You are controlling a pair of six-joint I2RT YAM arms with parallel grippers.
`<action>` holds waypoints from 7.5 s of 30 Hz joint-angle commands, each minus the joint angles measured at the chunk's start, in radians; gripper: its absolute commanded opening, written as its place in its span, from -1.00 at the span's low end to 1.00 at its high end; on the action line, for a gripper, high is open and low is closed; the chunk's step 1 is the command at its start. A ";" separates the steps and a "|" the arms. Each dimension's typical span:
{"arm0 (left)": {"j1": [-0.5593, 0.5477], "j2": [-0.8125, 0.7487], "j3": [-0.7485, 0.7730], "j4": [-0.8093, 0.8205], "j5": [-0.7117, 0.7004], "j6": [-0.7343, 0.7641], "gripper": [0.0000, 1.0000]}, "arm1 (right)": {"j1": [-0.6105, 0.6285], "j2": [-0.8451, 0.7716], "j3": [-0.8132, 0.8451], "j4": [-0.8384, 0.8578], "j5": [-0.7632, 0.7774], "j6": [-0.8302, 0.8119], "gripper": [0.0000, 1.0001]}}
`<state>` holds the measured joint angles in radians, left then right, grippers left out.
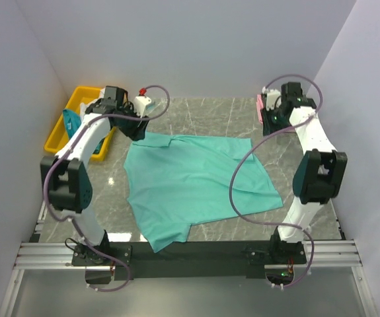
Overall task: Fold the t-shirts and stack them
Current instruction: Flatten the tshirt out
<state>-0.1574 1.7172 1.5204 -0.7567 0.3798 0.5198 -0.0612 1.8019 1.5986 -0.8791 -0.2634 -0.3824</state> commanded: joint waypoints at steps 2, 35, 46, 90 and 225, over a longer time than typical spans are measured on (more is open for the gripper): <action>0.028 0.130 0.086 0.129 -0.056 -0.204 0.15 | 0.014 0.169 0.180 0.046 0.053 0.072 -0.34; 0.094 0.363 0.133 0.145 -0.123 -0.377 -0.19 | 0.057 0.458 0.311 0.100 -0.060 0.174 -1.00; 0.094 0.417 0.159 0.143 -0.162 -0.385 -0.21 | 0.057 0.442 0.311 0.100 -0.071 0.174 -1.00; 0.094 0.413 0.172 0.128 -0.150 -0.376 -0.23 | 0.057 0.448 0.345 0.074 -0.065 0.169 -1.00; 0.110 0.644 0.500 0.390 -0.053 -0.402 0.47 | 0.066 0.518 0.454 0.224 0.227 0.260 -0.17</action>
<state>-0.0463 2.3413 1.9984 -0.3988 0.3351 0.1158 0.0002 2.3886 2.0354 -0.6872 -0.0559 -0.1204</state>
